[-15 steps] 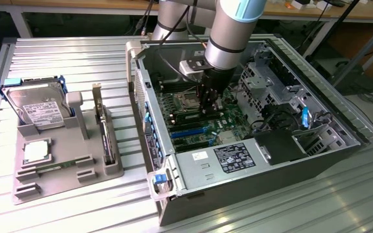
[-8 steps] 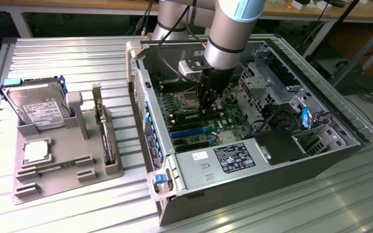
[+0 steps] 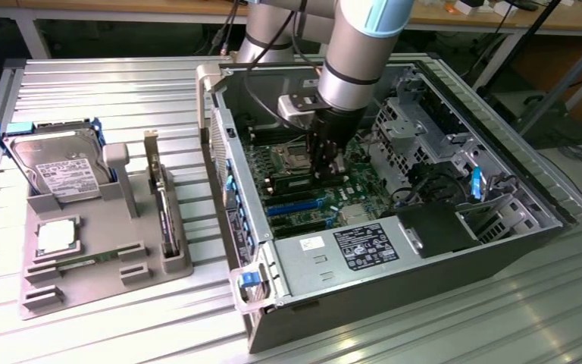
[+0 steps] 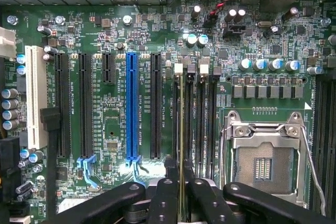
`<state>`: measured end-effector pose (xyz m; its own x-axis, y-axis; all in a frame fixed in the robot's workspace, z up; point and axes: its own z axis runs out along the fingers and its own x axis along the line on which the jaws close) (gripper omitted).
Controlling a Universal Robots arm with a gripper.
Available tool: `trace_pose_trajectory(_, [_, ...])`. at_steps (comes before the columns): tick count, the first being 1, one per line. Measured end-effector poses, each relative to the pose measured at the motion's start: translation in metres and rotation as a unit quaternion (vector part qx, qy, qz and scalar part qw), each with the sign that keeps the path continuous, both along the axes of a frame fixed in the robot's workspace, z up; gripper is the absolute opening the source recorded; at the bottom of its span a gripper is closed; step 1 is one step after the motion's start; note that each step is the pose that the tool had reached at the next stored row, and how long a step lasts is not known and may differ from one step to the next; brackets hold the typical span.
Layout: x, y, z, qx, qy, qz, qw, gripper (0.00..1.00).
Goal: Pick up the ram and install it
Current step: 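Insert the ram into the slot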
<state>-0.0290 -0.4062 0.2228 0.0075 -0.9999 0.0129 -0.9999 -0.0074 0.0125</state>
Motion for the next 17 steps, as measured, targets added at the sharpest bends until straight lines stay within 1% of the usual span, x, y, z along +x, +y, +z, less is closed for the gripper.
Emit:
trace_pose_trajectory(2, [0.0000, 0.0000, -0.0028, -0.0010, 0.0000, 0.000, 1.0000, 0.14])
trace_pose_trajectory(3, [0.0000, 0.0000, -0.0037, -0.0020, 0.0000, 0.000, 1.0000, 0.14])
trace_pose_trajectory(10, [0.0000, 0.0000, -0.0040, -0.0024, 0.0001, 0.000, 1.0000, 0.15])
trace_pose_trajectory(12, [0.0000, 0.0000, -0.0040, -0.0024, 0.0001, 0.000, 1.0000, 0.28])
trace_pose_trajectory(17, [0.0002, 0.0000, 0.0000, -0.0027, 0.0007, 0.000, 1.0000, 0.28])
